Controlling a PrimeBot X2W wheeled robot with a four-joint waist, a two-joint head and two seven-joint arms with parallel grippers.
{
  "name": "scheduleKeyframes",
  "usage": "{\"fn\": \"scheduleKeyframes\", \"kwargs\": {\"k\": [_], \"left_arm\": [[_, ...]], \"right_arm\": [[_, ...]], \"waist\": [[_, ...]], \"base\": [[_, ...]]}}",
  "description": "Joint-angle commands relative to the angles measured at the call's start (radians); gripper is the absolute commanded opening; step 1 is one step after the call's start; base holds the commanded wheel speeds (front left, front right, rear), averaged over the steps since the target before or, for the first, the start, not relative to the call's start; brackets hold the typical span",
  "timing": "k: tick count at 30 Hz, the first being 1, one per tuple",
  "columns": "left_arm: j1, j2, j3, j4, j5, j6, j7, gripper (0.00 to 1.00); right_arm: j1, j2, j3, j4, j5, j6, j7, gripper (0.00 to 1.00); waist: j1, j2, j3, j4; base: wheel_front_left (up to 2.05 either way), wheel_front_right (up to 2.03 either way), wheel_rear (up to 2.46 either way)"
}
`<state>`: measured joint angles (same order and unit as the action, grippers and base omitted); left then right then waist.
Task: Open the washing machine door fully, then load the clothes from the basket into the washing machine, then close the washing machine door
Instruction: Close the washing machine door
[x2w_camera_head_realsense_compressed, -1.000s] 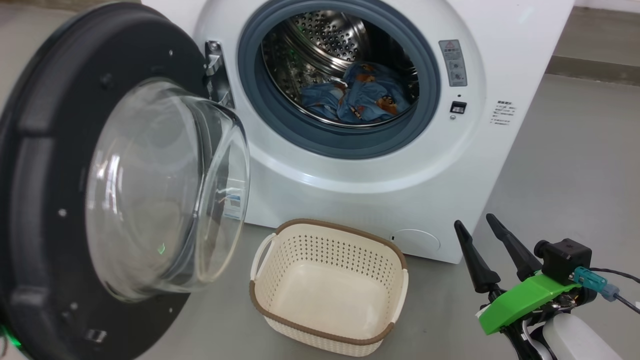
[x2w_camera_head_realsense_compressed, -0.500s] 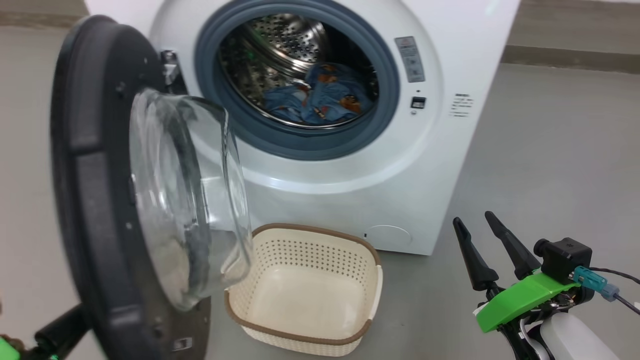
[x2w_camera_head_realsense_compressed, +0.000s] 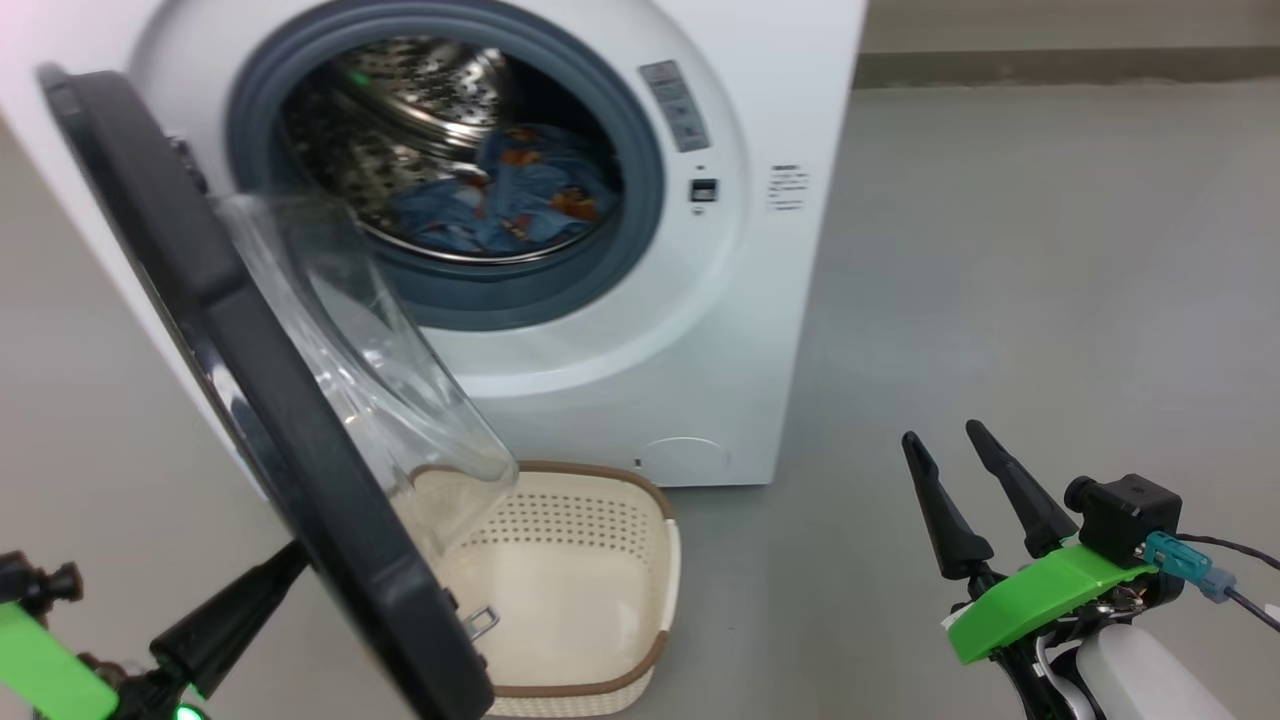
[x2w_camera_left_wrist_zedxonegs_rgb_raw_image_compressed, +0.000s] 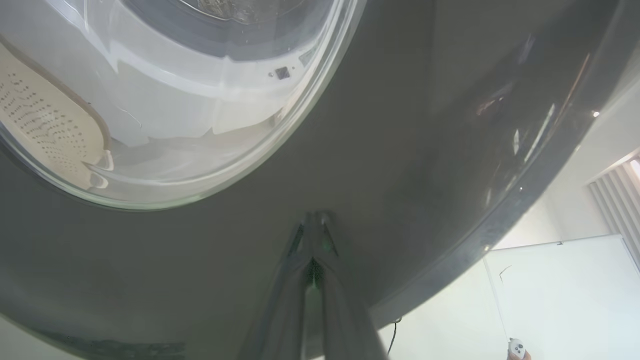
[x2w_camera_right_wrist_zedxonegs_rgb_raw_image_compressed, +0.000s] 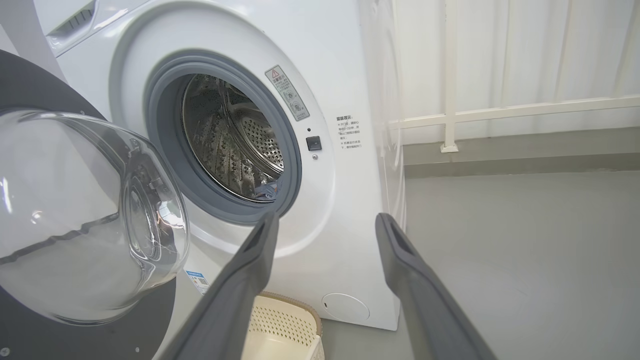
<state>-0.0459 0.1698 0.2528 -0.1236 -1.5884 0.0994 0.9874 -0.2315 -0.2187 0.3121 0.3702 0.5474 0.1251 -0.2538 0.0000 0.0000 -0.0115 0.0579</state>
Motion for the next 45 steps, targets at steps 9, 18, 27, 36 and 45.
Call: {"fn": "scheduleKeyframes", "kwargs": {"k": [9,18,27,36,45], "left_arm": [[-0.121,-0.023,0.012,0.015,0.017,-0.017,-0.046,0.00],[-0.190,-0.038,0.008,0.067,0.030,-0.043,-0.082,0.00],[-0.209,-0.042,-0.002,0.079,0.041,-0.053,-0.089,0.00],[-0.202,-0.019,-0.006,0.070,0.127,-0.099,-0.141,0.44],[-0.170,0.024,-0.017,0.060,0.321,-0.194,-0.276,1.00]], "right_arm": [[-0.013,-0.001,0.006,-0.029,-0.013,0.006,-0.008,1.00],[-0.020,-0.001,-0.002,-0.036,-0.016,0.006,-0.008,1.00],[-0.021,0.006,-0.017,-0.033,-0.024,0.006,-0.008,1.00],[-0.017,0.003,-0.022,-0.029,-0.022,0.006,-0.008,1.00],[-0.012,-0.001,-0.027,-0.031,-0.021,0.006,-0.008,1.00]], "waist": [[0.0000,0.0000,0.029,-0.161],[0.0000,0.0000,0.057,-0.213],[0.0000,0.0000,0.051,-0.169],[0.0000,0.0000,0.034,-0.111],[0.0000,0.0000,0.019,-0.080]], "base": [[0.00,0.00,0.00],[0.00,0.00,0.00],[0.00,0.00,0.00],[0.00,0.00,0.00],[0.00,0.00,0.00]]}}
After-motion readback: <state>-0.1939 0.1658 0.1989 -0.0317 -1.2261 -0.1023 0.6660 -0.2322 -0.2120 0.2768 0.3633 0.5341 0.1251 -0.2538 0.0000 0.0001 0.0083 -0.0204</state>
